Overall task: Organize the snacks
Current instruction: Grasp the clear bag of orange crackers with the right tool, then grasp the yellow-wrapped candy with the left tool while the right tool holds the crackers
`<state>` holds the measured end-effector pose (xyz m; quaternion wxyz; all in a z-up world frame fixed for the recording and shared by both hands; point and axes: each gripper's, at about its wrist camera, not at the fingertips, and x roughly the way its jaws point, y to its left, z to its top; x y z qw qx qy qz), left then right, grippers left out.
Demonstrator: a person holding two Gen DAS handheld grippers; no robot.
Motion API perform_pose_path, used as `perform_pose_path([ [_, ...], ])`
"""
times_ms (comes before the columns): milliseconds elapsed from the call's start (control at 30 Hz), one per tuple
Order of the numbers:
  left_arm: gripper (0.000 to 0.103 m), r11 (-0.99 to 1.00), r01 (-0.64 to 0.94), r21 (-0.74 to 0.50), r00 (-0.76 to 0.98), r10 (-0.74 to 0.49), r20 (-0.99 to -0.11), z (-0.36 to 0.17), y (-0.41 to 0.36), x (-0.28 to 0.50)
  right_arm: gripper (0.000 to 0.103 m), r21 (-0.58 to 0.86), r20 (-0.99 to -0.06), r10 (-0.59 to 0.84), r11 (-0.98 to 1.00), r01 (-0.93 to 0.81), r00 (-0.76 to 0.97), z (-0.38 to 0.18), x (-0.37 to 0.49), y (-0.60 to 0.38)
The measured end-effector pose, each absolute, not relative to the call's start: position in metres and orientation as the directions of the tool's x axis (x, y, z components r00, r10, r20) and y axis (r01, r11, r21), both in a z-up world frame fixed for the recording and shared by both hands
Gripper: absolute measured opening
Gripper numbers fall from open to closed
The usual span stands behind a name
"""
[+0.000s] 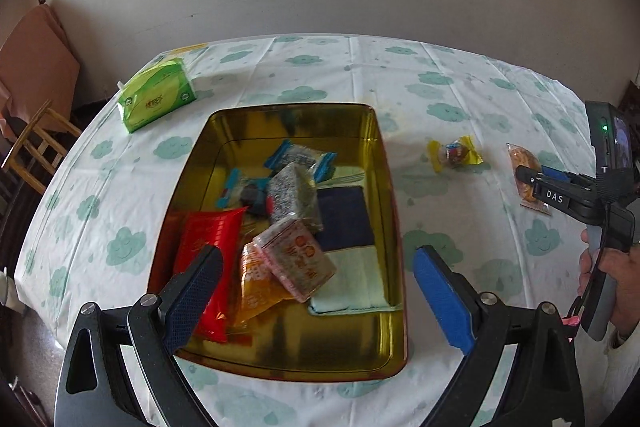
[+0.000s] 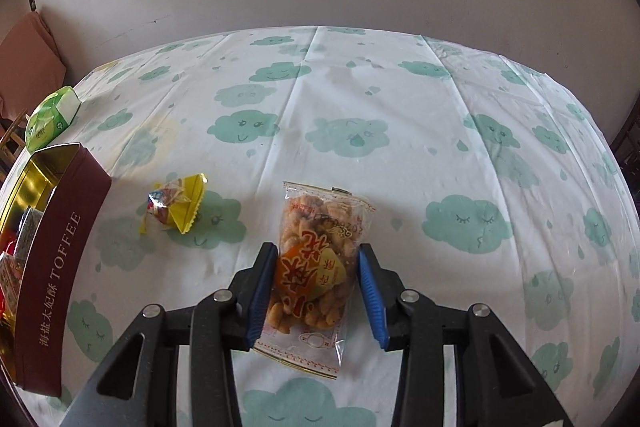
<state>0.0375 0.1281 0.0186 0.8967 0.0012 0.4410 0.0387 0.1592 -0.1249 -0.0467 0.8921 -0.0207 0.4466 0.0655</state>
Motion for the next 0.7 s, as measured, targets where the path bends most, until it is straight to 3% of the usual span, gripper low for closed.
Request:
perform_pose_path([
  [700, 0.094, 0.952, 0.286, 0.108, 0.558, -0.074, -0.827, 0.005, 0.040, 0.141, 0.042, -0.004, -0.769, 0.034, 0.998, -0.058, 0.638, -0.054, 0.150, -0.225],
])
